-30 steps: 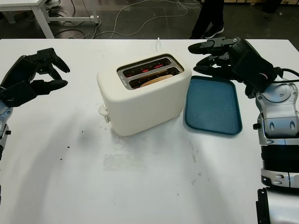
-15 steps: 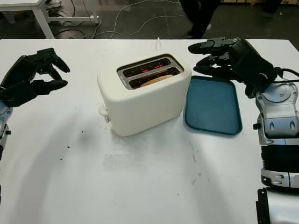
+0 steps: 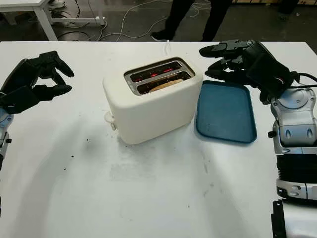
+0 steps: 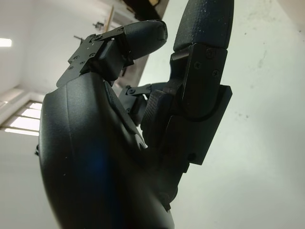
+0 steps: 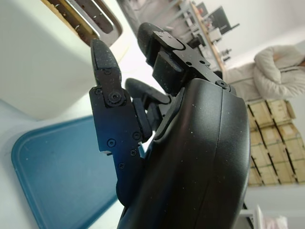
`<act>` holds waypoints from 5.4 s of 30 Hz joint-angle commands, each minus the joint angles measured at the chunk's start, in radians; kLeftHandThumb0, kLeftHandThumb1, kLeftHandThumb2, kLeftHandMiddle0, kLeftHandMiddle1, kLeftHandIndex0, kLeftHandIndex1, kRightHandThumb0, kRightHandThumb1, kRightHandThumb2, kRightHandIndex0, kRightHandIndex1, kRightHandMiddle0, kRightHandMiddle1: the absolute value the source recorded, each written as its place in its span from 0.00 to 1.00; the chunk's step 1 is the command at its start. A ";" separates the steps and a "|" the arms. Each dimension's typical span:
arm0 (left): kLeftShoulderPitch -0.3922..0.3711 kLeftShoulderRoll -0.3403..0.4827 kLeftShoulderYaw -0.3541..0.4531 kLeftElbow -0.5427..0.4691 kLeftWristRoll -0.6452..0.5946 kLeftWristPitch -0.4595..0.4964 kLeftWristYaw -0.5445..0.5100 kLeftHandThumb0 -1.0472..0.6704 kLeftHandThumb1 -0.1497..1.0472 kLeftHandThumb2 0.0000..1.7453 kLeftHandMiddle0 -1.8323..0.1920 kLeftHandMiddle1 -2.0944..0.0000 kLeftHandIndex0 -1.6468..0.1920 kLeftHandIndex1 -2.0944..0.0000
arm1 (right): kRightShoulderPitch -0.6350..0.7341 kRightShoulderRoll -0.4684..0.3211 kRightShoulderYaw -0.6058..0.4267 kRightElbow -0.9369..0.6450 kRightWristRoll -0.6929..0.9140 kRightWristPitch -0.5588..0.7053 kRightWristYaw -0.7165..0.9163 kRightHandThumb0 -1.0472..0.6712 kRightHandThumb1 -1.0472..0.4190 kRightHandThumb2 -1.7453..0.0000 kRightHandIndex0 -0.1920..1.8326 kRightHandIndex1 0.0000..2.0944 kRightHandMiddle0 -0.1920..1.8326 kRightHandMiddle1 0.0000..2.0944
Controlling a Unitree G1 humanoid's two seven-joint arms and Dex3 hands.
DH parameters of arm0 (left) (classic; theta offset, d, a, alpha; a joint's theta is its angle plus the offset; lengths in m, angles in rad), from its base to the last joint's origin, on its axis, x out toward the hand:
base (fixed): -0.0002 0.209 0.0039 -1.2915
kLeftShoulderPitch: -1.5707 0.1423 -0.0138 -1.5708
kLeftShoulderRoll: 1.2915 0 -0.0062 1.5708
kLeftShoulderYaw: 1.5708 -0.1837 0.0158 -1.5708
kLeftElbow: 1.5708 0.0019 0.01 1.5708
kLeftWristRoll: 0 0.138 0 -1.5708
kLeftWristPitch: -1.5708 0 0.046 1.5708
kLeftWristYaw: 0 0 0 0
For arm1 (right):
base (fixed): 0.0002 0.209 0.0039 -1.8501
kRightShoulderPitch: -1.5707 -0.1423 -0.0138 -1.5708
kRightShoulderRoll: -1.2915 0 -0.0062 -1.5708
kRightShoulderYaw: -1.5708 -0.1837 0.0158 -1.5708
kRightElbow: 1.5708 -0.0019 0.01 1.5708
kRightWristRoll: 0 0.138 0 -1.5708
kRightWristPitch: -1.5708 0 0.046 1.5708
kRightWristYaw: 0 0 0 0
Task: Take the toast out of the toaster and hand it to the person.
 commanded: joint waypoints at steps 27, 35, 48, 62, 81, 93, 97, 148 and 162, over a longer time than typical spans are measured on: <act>0.005 -0.003 0.005 -0.001 -0.008 0.001 0.010 0.00 0.89 0.15 0.61 0.34 0.68 0.32 | -0.012 0.006 -0.003 -0.011 0.005 0.005 -0.007 0.39 0.11 1.00 0.30 0.43 0.48 0.00; 0.005 -0.003 0.005 -0.001 -0.008 -0.003 0.011 0.00 0.89 0.15 0.60 0.34 0.68 0.32 | -0.013 0.004 -0.001 -0.009 0.001 0.002 -0.005 0.39 0.11 1.00 0.31 0.43 0.48 0.00; 0.002 -0.004 0.004 0.007 -0.008 -0.010 0.011 0.00 0.89 0.15 0.61 0.34 0.68 0.32 | -0.012 0.010 -0.004 -0.011 0.009 0.009 -0.008 0.39 0.12 1.00 0.31 0.43 0.48 0.00; 0.006 -0.003 0.002 -0.006 -0.004 -0.001 0.013 0.00 0.89 0.15 0.60 0.34 0.67 0.33 | -0.015 0.006 -0.003 0.001 0.006 -0.007 -0.002 0.38 0.12 1.00 0.31 0.43 0.48 0.00; -0.006 -0.006 0.002 0.011 -0.012 -0.011 0.005 0.00 0.89 0.14 0.60 0.34 0.66 0.33 | -0.023 0.005 0.002 0.004 0.000 -0.011 -0.001 0.39 0.12 1.00 0.31 0.44 0.48 0.00; -0.005 -0.004 0.001 0.009 -0.007 -0.013 0.007 0.00 0.89 0.15 0.61 0.34 0.67 0.33 | -0.021 0.004 0.004 -0.006 -0.004 -0.009 -0.003 0.40 0.11 1.00 0.31 0.44 0.48 0.00; -0.003 -0.005 0.002 0.007 -0.009 -0.010 0.006 0.00 0.89 0.14 0.61 0.34 0.67 0.33 | -0.021 0.009 -0.001 -0.005 0.006 0.000 -0.002 0.40 0.11 1.00 0.31 0.44 0.48 0.00; 0.002 -0.004 0.005 0.004 -0.008 -0.010 0.011 0.00 0.89 0.15 0.60 0.34 0.67 0.33 | -0.016 0.012 -0.005 -0.008 0.007 0.010 -0.007 0.39 0.12 1.00 0.31 0.44 0.49 0.01; 0.003 -0.007 0.006 -0.002 -0.015 -0.004 0.009 0.00 0.89 0.14 0.60 0.34 0.66 0.34 | -0.016 0.008 -0.003 0.002 0.007 -0.014 0.000 0.40 0.12 1.00 0.30 0.45 0.48 0.01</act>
